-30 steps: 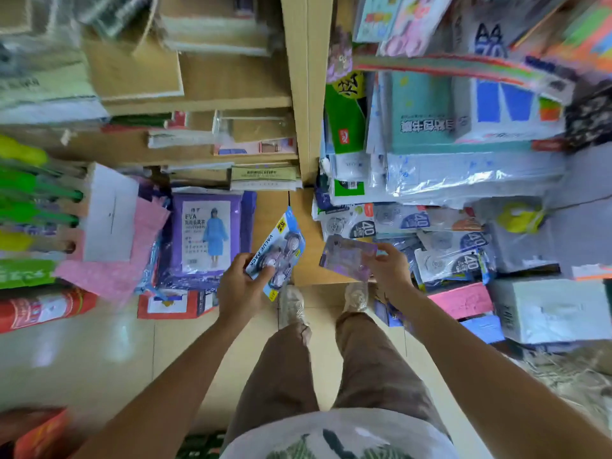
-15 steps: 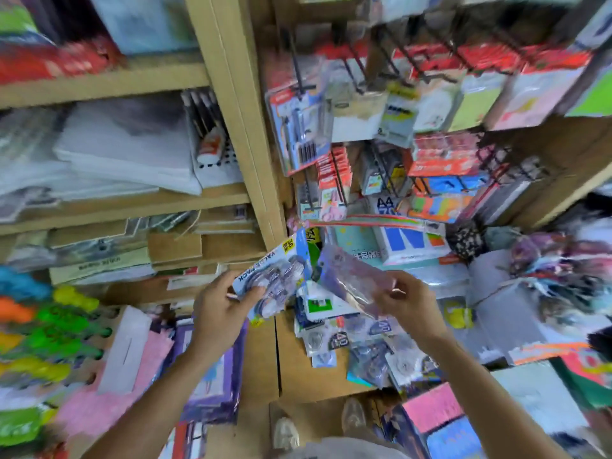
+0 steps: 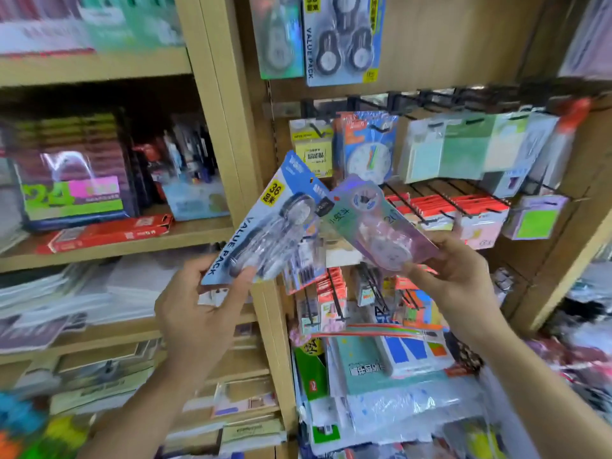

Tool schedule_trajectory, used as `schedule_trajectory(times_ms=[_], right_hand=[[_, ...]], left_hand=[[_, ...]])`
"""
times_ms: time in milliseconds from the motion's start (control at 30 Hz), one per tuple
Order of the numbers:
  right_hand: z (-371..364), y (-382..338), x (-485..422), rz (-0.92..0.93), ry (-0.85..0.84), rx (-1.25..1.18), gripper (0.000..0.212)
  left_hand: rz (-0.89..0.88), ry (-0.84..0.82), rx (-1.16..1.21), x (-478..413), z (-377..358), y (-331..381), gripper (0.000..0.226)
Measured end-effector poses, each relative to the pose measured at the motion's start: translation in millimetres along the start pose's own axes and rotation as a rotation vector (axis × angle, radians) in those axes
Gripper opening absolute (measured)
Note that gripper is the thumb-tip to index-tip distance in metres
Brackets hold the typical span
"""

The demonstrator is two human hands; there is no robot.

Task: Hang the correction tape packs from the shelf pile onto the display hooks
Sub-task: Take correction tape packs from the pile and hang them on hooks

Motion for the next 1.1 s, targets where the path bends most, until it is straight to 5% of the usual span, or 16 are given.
schedule_trajectory(times_ms=[433, 733, 1100], right_hand=[[-7, -165, -78, 0.296, 0.038, -0.208, 0.028], [-43, -220, -123, 0.373, -0.036, -0.111, 0.026], [-56, -228, -136, 0.377, -0.043, -0.077, 0.027]], left_hand=[[-0.436, 0.298, -0.060, -169, 9, 58, 0.018], [-0.603, 0.435, -0.127, -243, -22, 67, 0.030], [-0.526, 0.511, -0.009, -201, -13, 41, 0.024]])
Point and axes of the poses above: each hand's wrist, its own x-axis away from the middle knuckle, its own z-axis out of the back of the hand, y = z × x, the point moved 10 cm from there along -x, towards the middle knuckle, and after that the axes turned 13 degrees about -z, right-handed, at the moved point
